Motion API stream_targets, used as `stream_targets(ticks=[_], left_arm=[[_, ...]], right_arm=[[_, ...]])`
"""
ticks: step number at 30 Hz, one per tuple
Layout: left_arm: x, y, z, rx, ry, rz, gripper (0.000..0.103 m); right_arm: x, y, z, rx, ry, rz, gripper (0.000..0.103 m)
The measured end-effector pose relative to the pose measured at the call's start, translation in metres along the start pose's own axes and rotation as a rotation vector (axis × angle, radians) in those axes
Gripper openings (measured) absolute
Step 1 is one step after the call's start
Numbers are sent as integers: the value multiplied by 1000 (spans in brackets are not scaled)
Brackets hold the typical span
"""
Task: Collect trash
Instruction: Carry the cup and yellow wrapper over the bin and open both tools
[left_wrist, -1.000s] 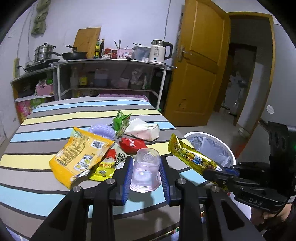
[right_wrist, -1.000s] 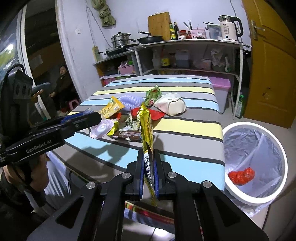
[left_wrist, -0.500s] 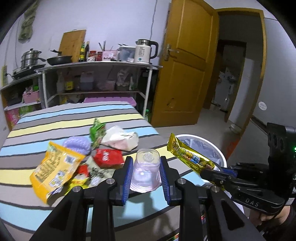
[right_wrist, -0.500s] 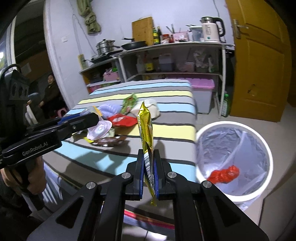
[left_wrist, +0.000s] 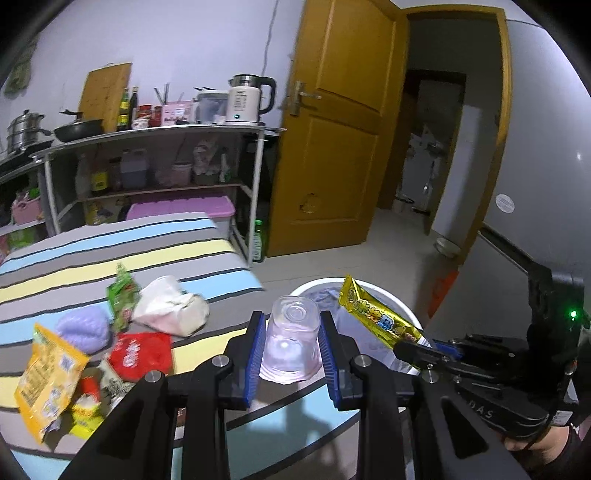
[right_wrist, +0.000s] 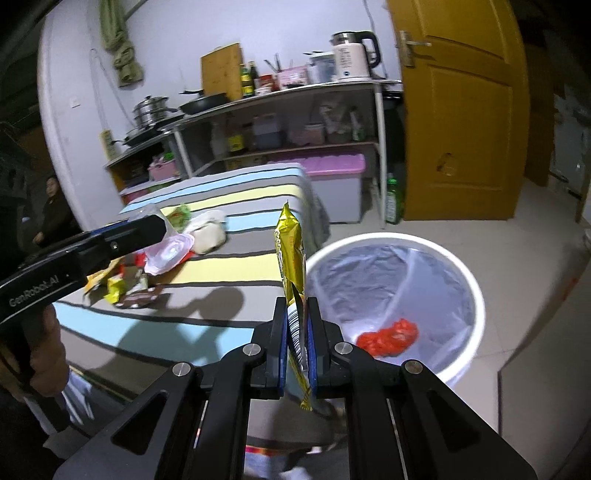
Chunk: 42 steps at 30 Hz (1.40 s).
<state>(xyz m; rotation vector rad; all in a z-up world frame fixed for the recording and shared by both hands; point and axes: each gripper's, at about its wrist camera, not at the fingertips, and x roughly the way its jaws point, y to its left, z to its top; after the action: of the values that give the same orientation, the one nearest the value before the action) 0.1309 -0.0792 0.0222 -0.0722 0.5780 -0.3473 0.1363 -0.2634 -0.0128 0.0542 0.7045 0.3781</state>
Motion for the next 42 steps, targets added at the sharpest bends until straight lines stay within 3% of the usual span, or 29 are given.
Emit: stream_targets(ticks=[22, 26, 28, 30, 42], left_arm=[[92, -47, 6, 34, 105, -100, 29], [103, -48, 3, 36, 127, -112, 29], [108, -48, 1, 37, 135, -112, 30], [112, -47, 0, 37, 141, -114, 35], [101, -33, -1, 11, 119, -107, 35]], right_arm=[[24, -66, -13, 101, 58, -99, 9], [32, -74, -17, 116, 80, -109, 19], [35, -76, -18, 121, 85, -111, 30], [36, -77, -19, 125, 87, -113, 35], [33, -73, -17, 122, 78, -122, 36]])
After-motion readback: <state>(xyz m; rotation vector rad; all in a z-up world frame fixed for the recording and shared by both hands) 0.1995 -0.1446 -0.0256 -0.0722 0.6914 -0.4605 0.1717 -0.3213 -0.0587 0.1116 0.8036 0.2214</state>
